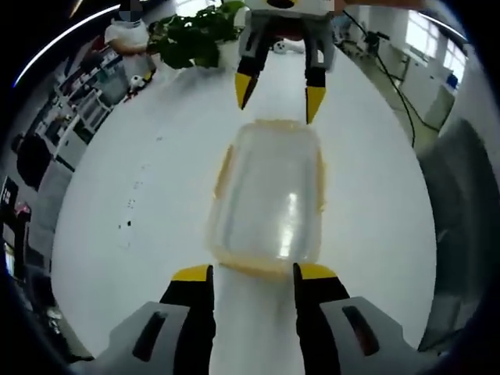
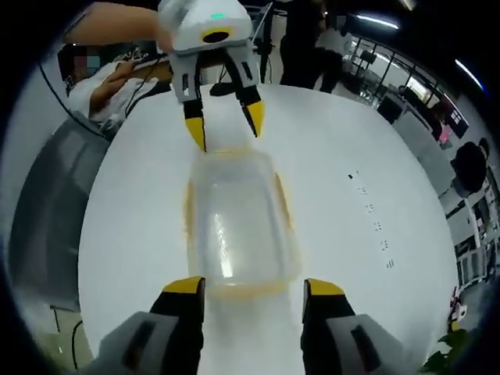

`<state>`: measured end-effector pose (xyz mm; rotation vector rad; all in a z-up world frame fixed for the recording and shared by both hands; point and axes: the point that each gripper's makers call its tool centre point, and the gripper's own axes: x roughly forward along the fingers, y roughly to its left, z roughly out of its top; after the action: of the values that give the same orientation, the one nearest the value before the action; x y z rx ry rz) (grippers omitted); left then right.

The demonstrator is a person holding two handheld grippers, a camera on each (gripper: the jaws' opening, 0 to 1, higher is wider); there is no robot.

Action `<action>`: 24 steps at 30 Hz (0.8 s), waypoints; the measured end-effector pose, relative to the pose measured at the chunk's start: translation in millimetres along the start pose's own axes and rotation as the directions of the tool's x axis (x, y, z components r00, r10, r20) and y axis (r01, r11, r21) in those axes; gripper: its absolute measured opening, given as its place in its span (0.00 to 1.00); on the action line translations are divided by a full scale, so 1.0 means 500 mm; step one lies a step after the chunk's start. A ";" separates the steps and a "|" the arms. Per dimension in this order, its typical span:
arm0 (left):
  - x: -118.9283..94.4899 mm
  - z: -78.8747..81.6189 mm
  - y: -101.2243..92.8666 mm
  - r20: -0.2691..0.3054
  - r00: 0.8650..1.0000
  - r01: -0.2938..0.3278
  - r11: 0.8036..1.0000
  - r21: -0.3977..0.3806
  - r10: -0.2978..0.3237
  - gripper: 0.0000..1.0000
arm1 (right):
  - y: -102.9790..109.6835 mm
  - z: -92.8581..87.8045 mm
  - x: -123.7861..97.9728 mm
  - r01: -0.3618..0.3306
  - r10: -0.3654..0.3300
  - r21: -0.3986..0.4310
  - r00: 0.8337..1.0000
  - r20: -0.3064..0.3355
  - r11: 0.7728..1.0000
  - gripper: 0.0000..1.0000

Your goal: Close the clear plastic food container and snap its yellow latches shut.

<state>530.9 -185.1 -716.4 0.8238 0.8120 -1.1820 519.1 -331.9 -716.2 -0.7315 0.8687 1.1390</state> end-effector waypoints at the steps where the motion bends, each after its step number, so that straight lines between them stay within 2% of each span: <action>1: 0.001 0.002 -0.001 0.008 1.000 0.001 1.000 -0.013 -0.001 0.37 | -0.003 -0.001 0.002 0.012 -0.012 0.016 1.000 -0.003 1.000 0.47; 5: 0.001 0.012 0.002 0.028 0.999 -0.036 0.991 -0.126 0.040 0.38 | -0.003 -0.005 0.010 0.041 -0.041 0.059 0.999 -0.013 0.997 0.46; 6: 0.001 0.009 0.003 0.014 0.998 -0.050 0.985 -0.164 0.053 0.39 | -0.002 -0.003 0.011 0.052 -0.052 0.082 0.999 -0.007 0.995 0.46; 7: 0.003 0.015 0.001 0.030 0.998 -0.046 0.983 -0.176 0.052 0.39 | -0.001 -0.002 0.011 0.064 -0.064 0.139 0.998 -0.004 0.988 0.45; 11: 0.004 0.017 0.002 0.028 0.996 -0.080 0.969 -0.236 0.089 0.40 | -0.018 0.004 0.006 0.136 -0.139 0.249 0.990 -0.006 0.959 0.45; 15: 0.010 0.023 -0.009 0.046 0.994 -0.075 0.933 -0.351 0.098 0.40 | -0.015 0.006 0.004 0.149 -0.152 0.349 0.988 -0.018 0.925 0.45; 18: 0.016 0.023 -0.003 0.065 0.988 -0.095 0.891 -0.444 0.137 0.39 | -0.013 0.008 0.007 0.152 -0.159 0.401 0.987 -0.017 0.903 0.48; 19: 0.018 0.024 -0.006 0.073 0.988 -0.087 0.890 -0.447 0.133 0.39 | -0.014 0.007 0.008 0.155 -0.162 0.409 0.987 -0.018 0.899 0.49; 20: 0.018 0.020 -0.004 0.068 0.986 -0.100 0.871 -0.480 0.150 0.40 | -0.016 0.003 0.009 0.166 -0.173 0.448 0.985 -0.025 0.879 0.50; 21: 0.019 0.020 -0.006 0.074 0.986 -0.094 0.860 -0.502 0.151 0.40 | -0.017 0.003 0.010 0.161 -0.171 0.451 0.985 -0.020 0.878 0.50; 22: 0.019 0.018 -0.005 0.076 0.985 -0.091 0.846 -0.525 0.153 0.40 | -0.016 0.002 0.010 0.162 -0.174 0.479 0.985 -0.019 0.863 0.50; 23: 0.016 0.013 0.001 0.073 0.982 -0.104 0.815 -0.570 0.177 0.40 | -0.011 0.002 0.011 0.145 -0.163 0.516 0.987 -0.012 0.844 0.50; 24: 0.015 0.011 0.004 0.078 0.980 -0.103 0.795 -0.598 0.186 0.40 | -0.008 0.005 0.013 0.133 -0.158 0.541 0.987 0.000 0.831 0.50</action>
<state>534.8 -193.0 -719.9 0.2741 0.9208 -0.7613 524.7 -328.0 -720.5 -0.2926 1.0180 0.7139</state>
